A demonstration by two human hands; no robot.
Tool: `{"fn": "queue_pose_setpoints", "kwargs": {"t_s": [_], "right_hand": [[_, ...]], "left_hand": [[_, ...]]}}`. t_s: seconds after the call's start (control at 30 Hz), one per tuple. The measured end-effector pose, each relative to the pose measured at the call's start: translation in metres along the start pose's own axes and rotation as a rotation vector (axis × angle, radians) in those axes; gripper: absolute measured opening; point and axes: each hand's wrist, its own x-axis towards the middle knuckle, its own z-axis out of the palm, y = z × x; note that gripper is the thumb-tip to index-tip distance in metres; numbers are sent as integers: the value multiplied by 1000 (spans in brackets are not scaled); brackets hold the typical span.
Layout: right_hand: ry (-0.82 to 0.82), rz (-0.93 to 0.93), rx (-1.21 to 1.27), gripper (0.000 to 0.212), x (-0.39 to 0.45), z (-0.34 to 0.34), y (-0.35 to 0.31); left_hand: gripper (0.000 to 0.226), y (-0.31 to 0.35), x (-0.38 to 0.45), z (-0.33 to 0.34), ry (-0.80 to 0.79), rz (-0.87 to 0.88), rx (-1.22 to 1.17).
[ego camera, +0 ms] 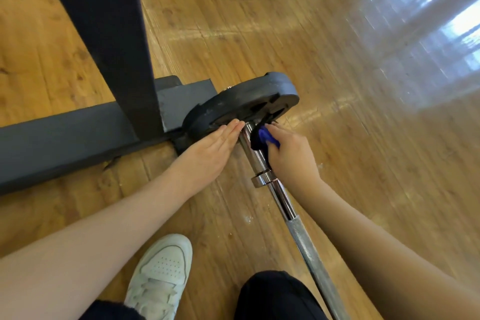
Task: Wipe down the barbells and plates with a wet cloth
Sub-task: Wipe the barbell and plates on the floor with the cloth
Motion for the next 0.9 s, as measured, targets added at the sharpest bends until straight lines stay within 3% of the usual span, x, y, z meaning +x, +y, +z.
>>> {"fn": "queue_pose_setpoints", "kwargs": {"t_s": [0.1,0.2,0.3,0.4,0.57,0.7,0.83,0.9], "right_hand": [[-64,44,-70,50,4,23,-12],[-126,-36,-284,57,-11,20,-10],[-202,-52,-340,37,-28,2,3],[-275,48,-292,26,-28,-16,10],[-88,48,-102,25,4,0,-12],[-66,25,-178,46,-7,23,-18],[-126,-21,-365,33,-23,11,-5],[-129,-113,-490,40,-28,15,-1]], "left_hand": [[58,2,0,2,9,8,61],[61,4,1,6,52,-27,53],[57,5,2,8,50,-33,48],[56,3,0,6,21,-17,64],[58,1,-1,1,-26,7,83],[61,1,-1,1,-39,7,66],[57,0,0,-3,-48,-5,48],[56,0,0,-4,-36,-11,27]]}}
